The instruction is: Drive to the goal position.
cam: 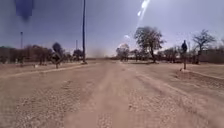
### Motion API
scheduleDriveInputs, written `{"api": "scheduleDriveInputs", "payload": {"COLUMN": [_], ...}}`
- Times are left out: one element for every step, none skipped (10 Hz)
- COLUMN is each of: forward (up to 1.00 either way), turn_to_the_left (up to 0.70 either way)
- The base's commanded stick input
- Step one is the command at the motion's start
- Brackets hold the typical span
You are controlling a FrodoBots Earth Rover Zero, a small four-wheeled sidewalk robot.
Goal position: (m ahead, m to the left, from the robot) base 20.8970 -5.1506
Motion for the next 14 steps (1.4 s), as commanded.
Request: {"api": "scheduleDriveInputs", "payload": {"forward": [1.00, 1.00, 1.00, 1.00, 1.00, 1.00, 1.00, 1.00, 1.00, 1.00, 1.00, 1.00, 1.00, 1.00], "turn_to_the_left": [0.00, 0.00, 0.00, 0.00, 0.00, 0.00, 0.00, 0.00, -0.27, -0.27, -0.27, -0.27, -0.27, -0.21]}}
